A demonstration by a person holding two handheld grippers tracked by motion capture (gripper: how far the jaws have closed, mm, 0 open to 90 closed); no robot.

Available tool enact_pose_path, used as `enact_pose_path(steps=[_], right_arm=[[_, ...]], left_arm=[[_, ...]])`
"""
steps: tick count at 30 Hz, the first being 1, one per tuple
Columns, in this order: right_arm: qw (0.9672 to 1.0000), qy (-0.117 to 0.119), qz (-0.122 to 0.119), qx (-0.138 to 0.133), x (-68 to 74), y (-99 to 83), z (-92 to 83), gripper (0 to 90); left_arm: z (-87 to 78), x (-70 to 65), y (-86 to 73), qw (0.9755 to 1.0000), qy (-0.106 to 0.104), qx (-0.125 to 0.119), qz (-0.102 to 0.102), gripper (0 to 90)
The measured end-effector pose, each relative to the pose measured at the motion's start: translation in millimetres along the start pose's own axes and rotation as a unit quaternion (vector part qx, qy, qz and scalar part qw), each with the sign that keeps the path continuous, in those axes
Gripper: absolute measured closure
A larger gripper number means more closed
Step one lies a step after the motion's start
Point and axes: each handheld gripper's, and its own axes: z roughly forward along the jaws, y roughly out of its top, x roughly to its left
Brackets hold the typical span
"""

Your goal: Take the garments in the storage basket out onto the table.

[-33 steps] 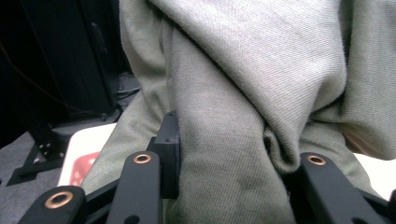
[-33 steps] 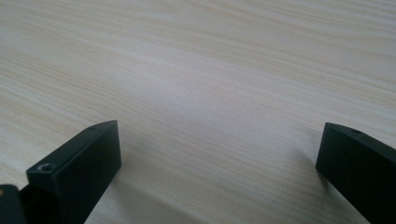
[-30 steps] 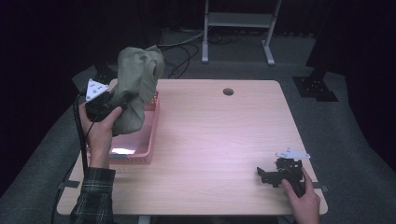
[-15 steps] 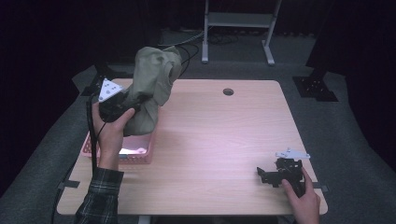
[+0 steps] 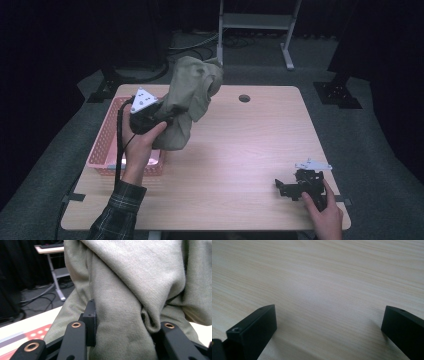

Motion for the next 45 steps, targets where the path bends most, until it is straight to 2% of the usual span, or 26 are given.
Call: enact_pose_path(steps=[9, 22, 25, 28, 37, 45], right_arm=[[1.0, 0.0, 0.0, 0.0, 0.0, 0.0, 0.0, 0.0], [1.0, 0.0, -0.001, 0.0, -0.1, 0.0, 0.0, 0.0], [1.0, 0.0, -0.001, 0.0, -0.1, 0.0, 0.0, 0.0], [1.0, 0.0, -0.001, 0.0, -0.1, 0.0, 0.0, 0.0], [1.0, 0.0, -0.001, 0.0, -0.1, 0.0, 0.0, 0.0], [1.0, 0.0, -0.001, 0.0, -0.1, 0.0, 0.0, 0.0]], left_arm=[[13.3, -19.6, -2.8, 0.9994, -0.033, 0.002, 0.009, 59.0], [30.5, -46.3, -10.0, 0.9966, -0.081, -0.001, 0.01, 59.0], [35.1, -50.9, -13.0, 0.9957, -0.093, 0.002, 0.004, 59.0], [41.1, -57.2, -17.3, 0.9949, -0.1, 0.011, 0.008, 59.0], [57.5, -71.4, -32.1, 0.9921, -0.121, 0.033, 0.003, 59.0], [70.7, -83.7, -46.0, 0.9899, -0.13, 0.055, 0.007, 58.9]])
